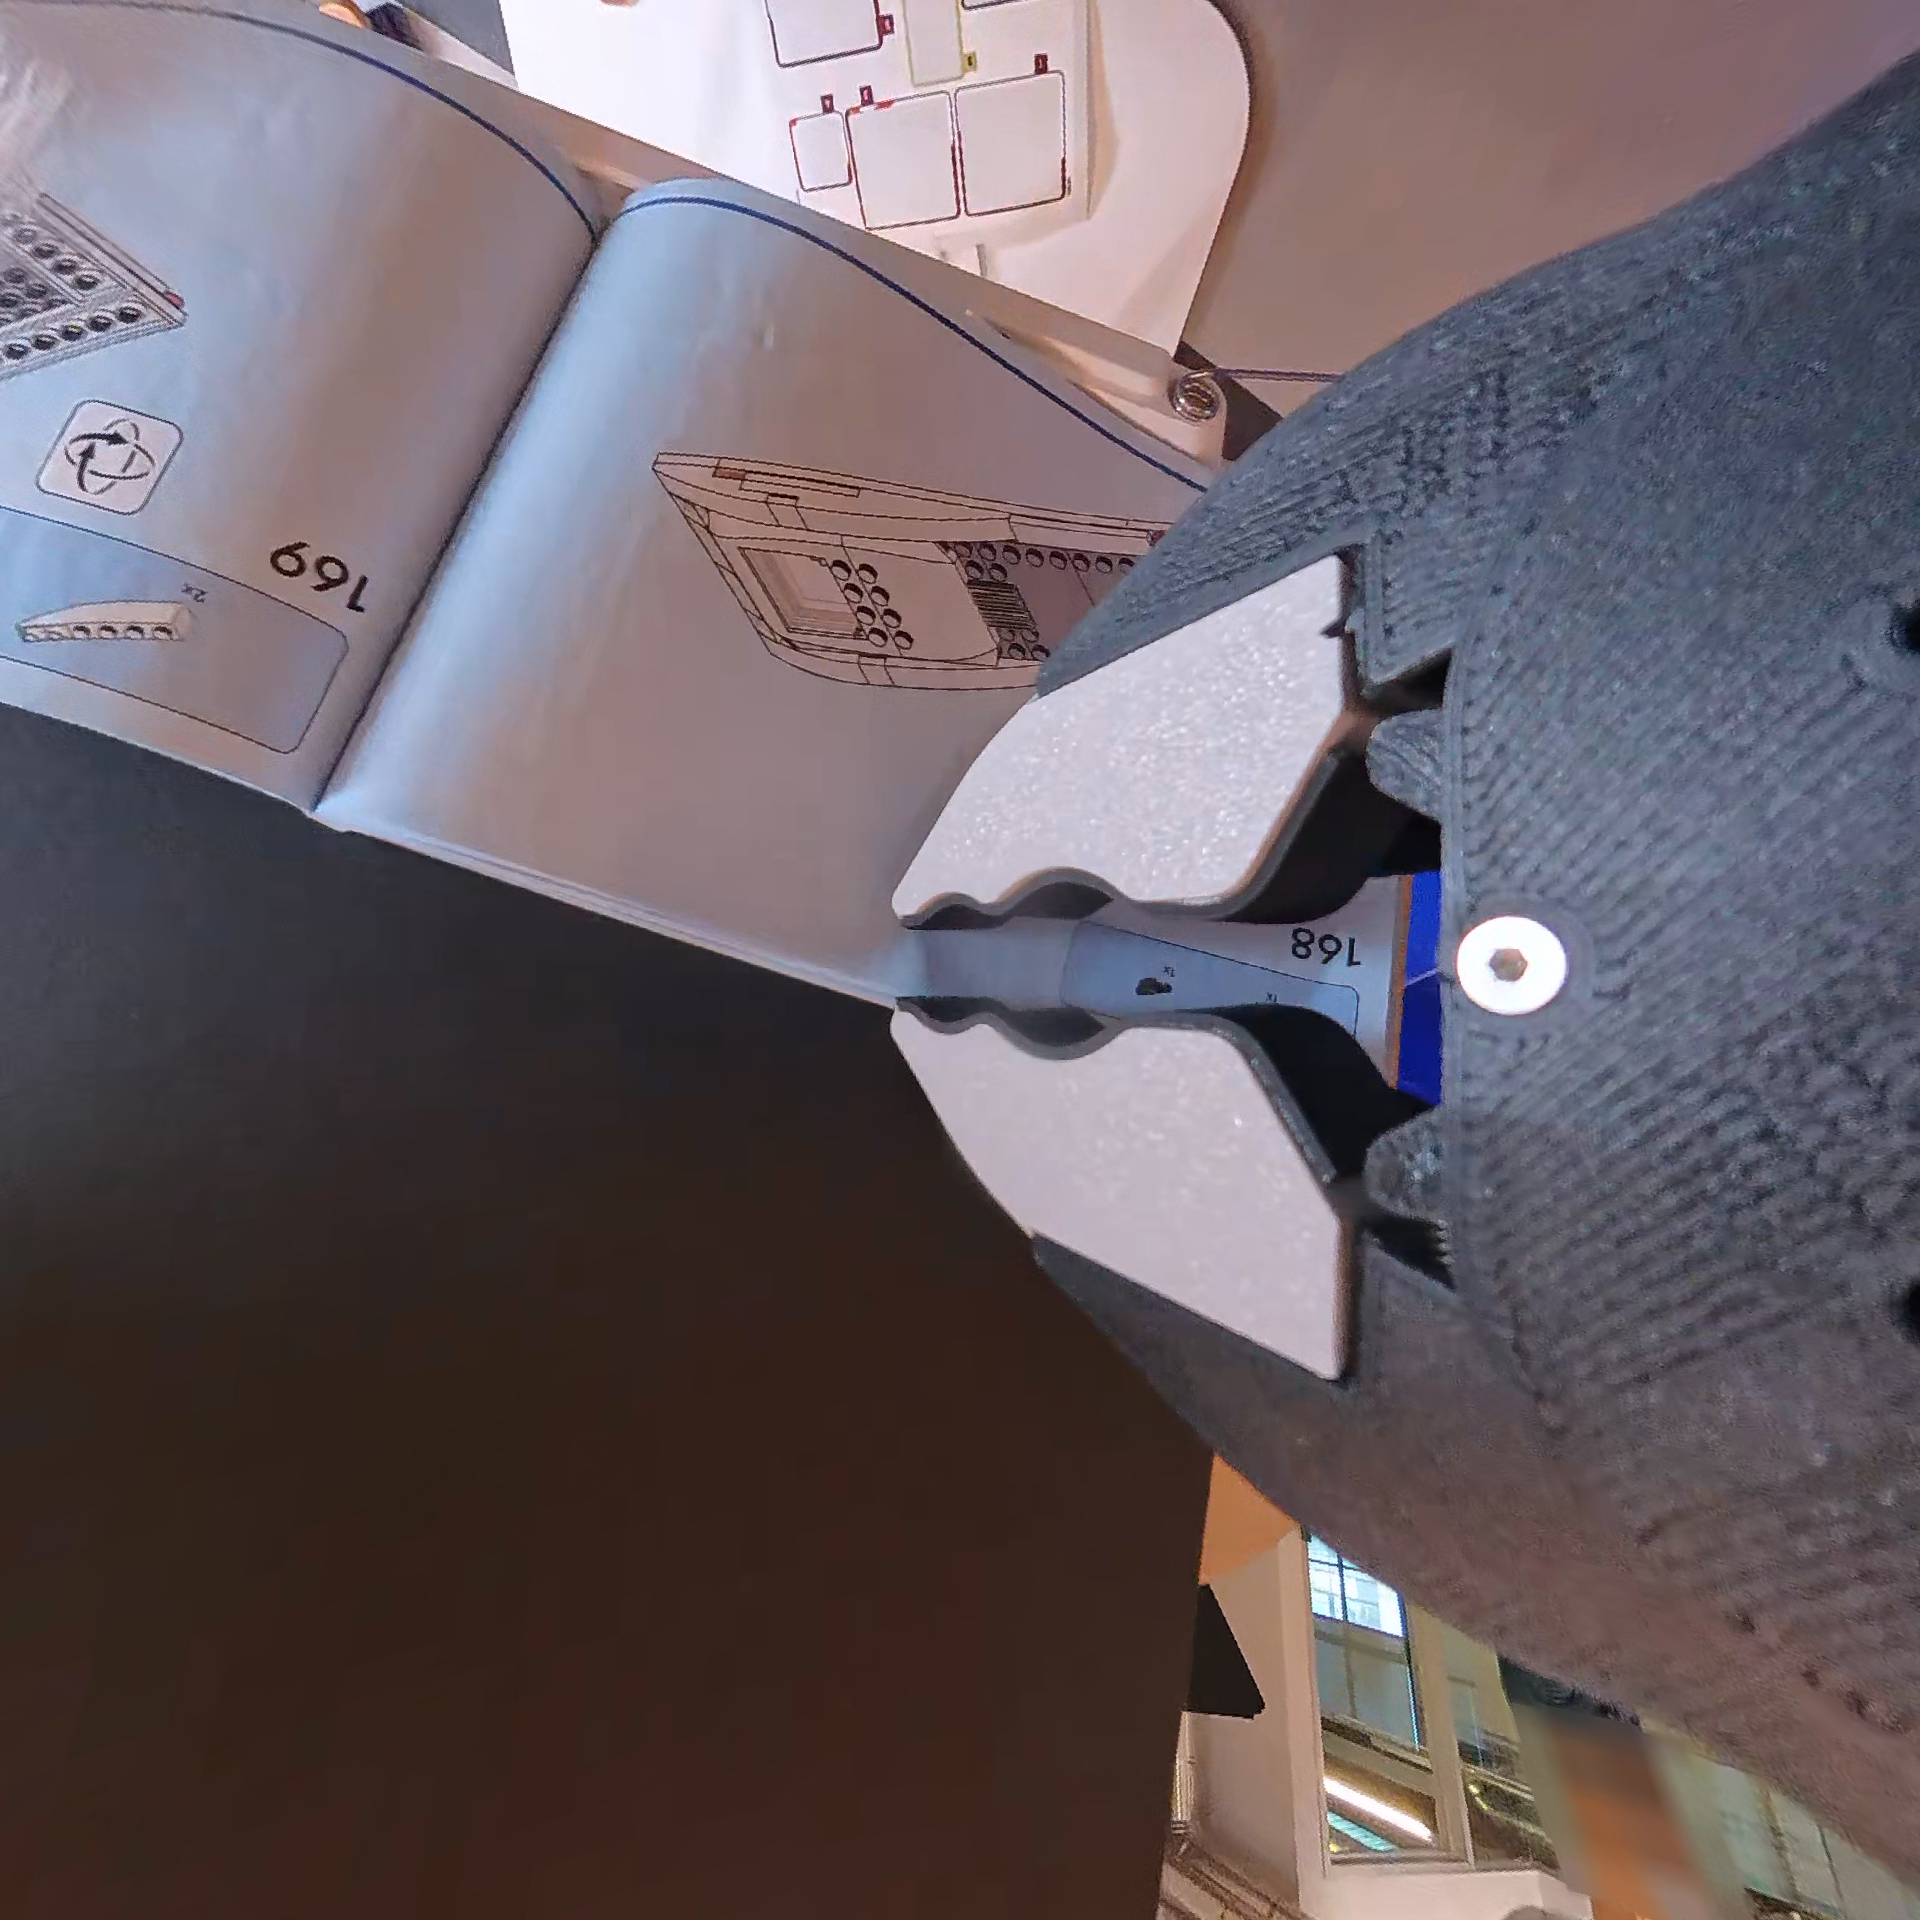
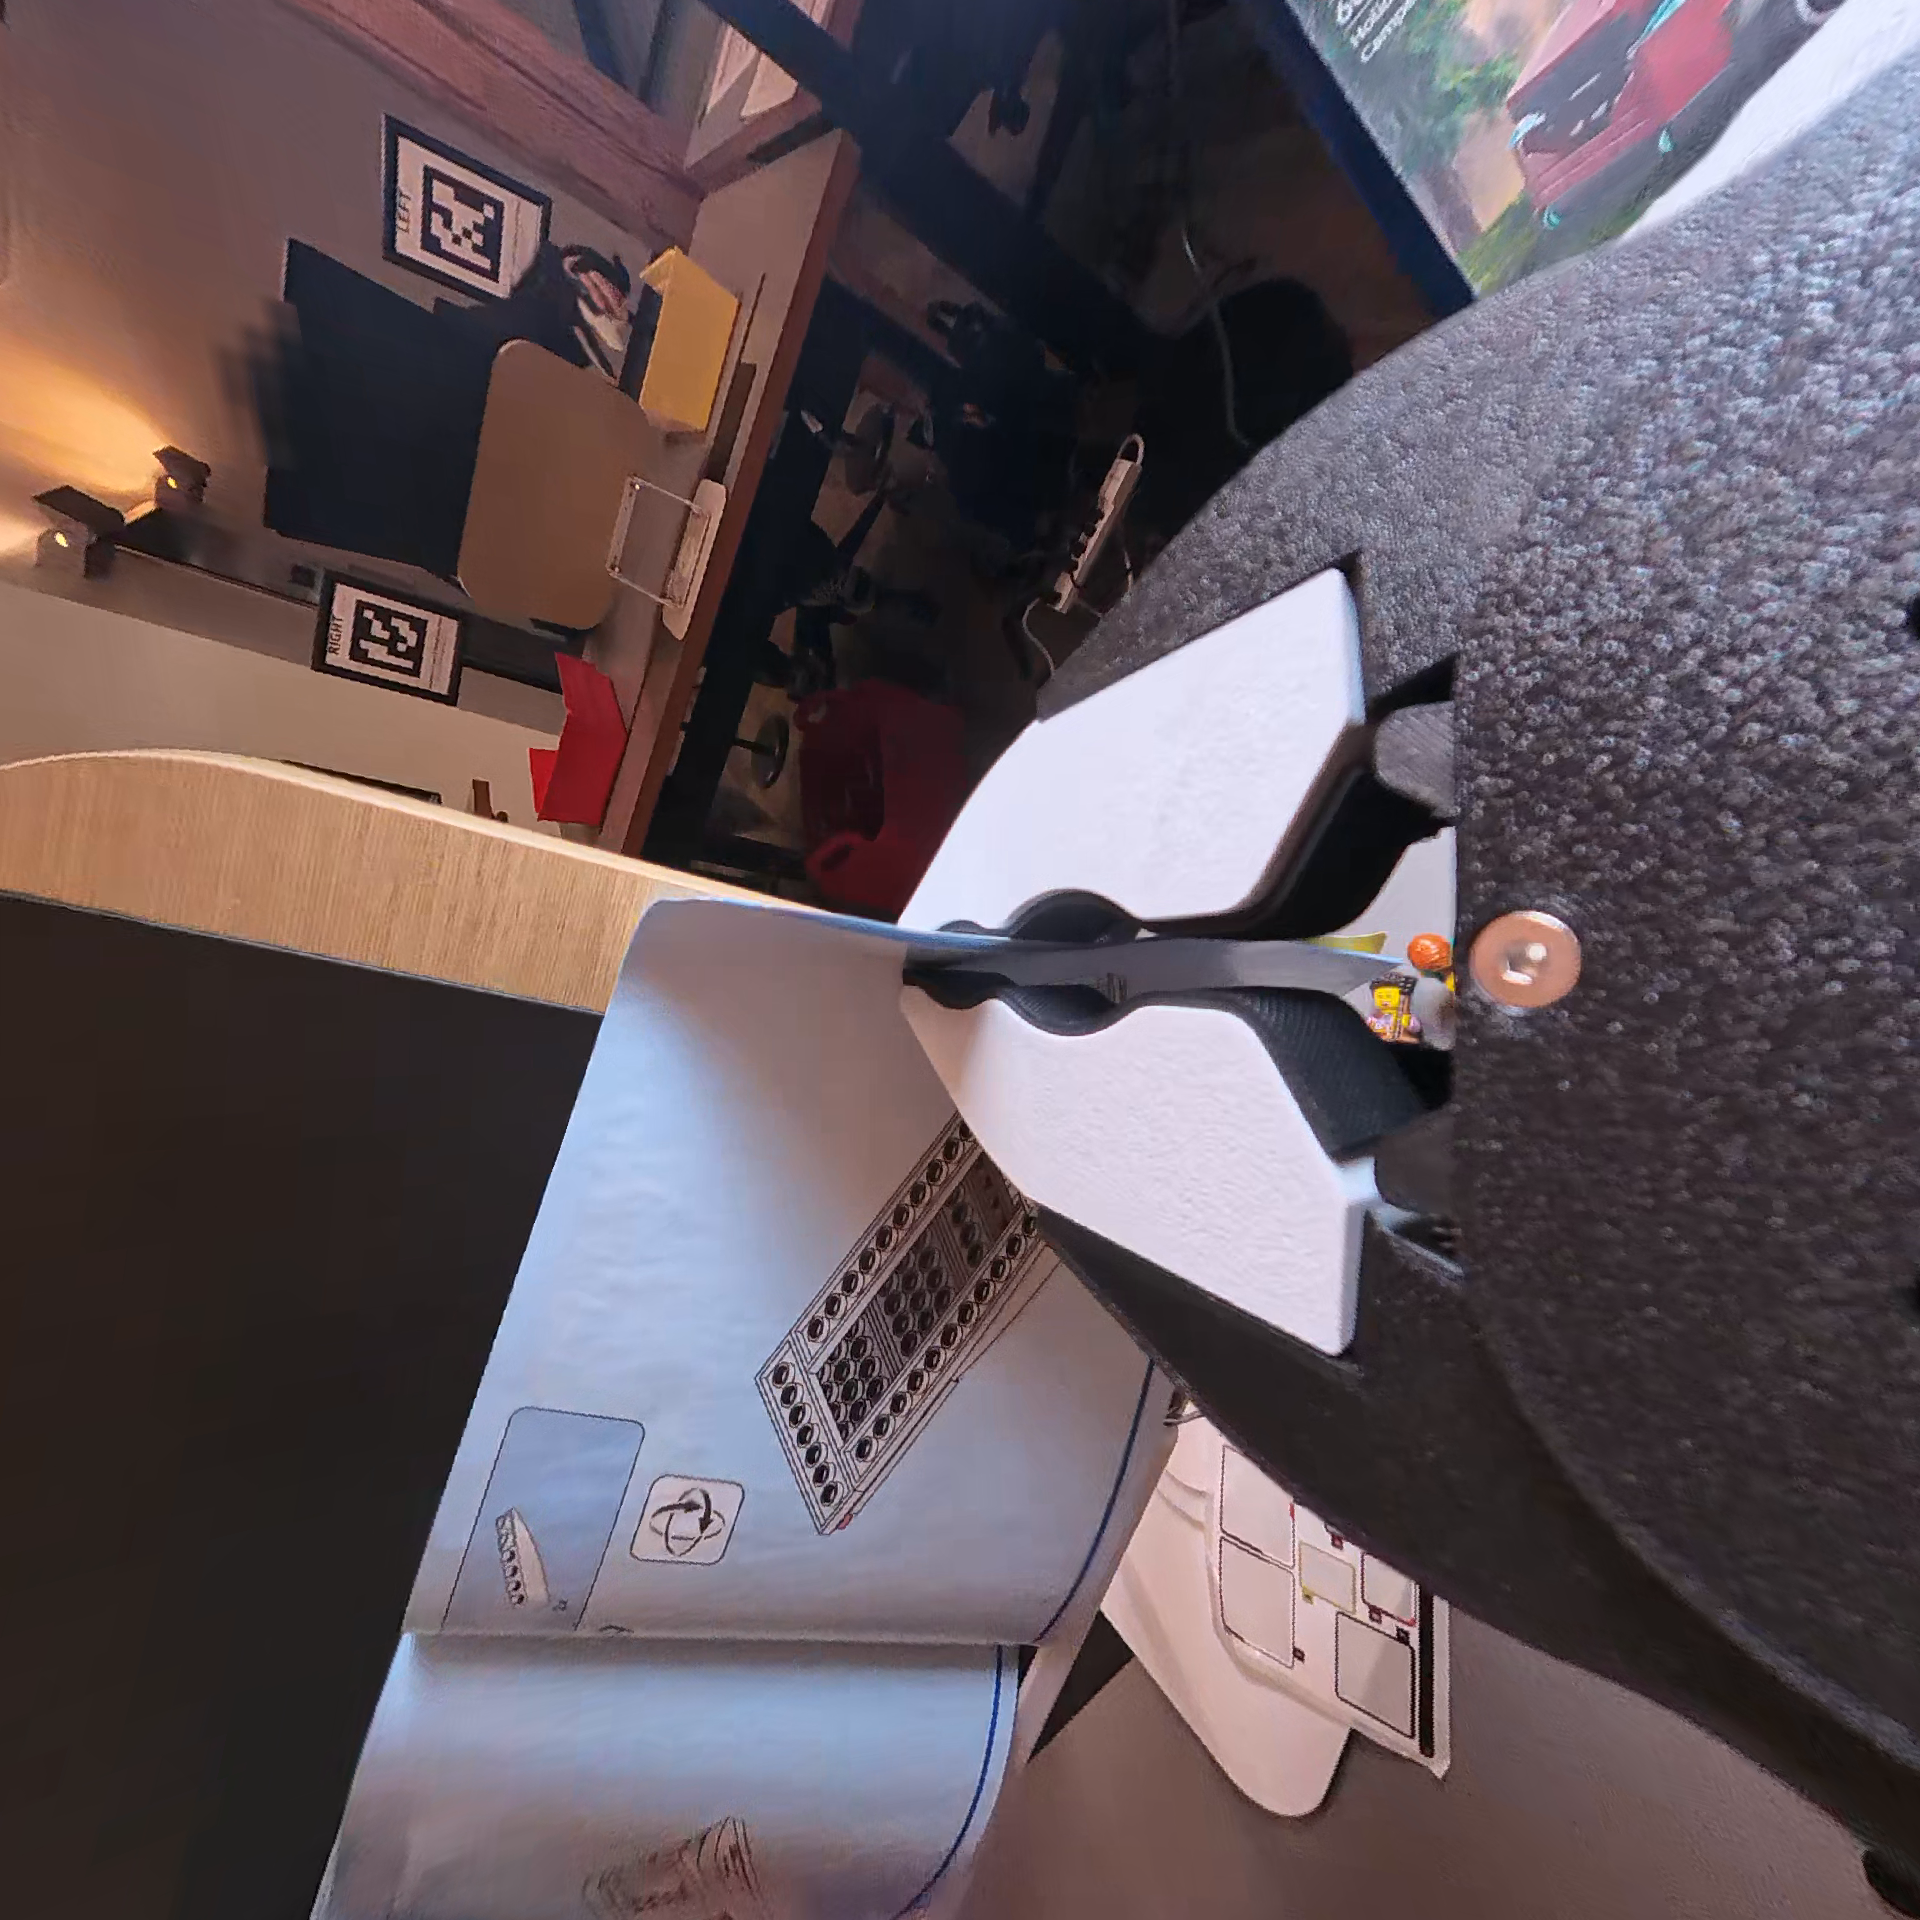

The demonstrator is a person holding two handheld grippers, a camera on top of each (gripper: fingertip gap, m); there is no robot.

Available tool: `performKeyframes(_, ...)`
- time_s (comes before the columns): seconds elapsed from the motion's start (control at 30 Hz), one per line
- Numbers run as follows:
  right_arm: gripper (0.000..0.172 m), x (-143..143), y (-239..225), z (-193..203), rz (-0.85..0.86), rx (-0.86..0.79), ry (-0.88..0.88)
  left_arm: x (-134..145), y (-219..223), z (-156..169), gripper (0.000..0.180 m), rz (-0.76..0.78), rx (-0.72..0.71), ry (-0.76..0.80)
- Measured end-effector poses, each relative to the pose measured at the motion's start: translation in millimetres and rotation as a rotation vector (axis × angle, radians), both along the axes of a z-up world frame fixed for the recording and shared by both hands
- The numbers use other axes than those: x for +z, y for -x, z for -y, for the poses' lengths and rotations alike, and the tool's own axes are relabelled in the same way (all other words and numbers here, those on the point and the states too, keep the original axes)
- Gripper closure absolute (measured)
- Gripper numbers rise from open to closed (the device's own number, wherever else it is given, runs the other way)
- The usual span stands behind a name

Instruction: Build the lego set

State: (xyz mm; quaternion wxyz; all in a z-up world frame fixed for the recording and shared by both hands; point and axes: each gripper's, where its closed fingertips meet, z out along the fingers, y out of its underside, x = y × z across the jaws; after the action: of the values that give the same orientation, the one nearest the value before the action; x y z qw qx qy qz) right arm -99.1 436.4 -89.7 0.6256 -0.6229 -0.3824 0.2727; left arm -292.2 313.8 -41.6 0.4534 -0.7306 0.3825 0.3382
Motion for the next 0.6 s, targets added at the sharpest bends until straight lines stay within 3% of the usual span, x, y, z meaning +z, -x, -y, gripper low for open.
performKeyframes(0.1,0.170,6,0,4,0.028,0.004,-0.042,1,8,7,0.161,0.011,0.024,-0.023)
performKeyframes(0.2,0.169,10,3,6,0.057,0.000,-0.053,7,19,20,0.149,0.133,0.043,-0.074)
performKeyframes(0.3,0.169,10,4,6,0.066,-0.010,-0.061,16,40,43,0.140,0.393,0.072,-0.168)
performKeyframes(0.4,0.169,11,4,7,0.063,-0.010,-0.066,11,60,66,0.129,0.763,0.084,-0.212)
performKeyframes(0.5,0.169,12,5,9,0.058,-0.010,-0.074,-19,68,69,0.110,1.040,0.084,-0.152)
performKeyframes(0.6,0.165,14,7,11,0.051,-0.012,-0.083,-50,58,53,0.093,1.177,0.061,-0.044)
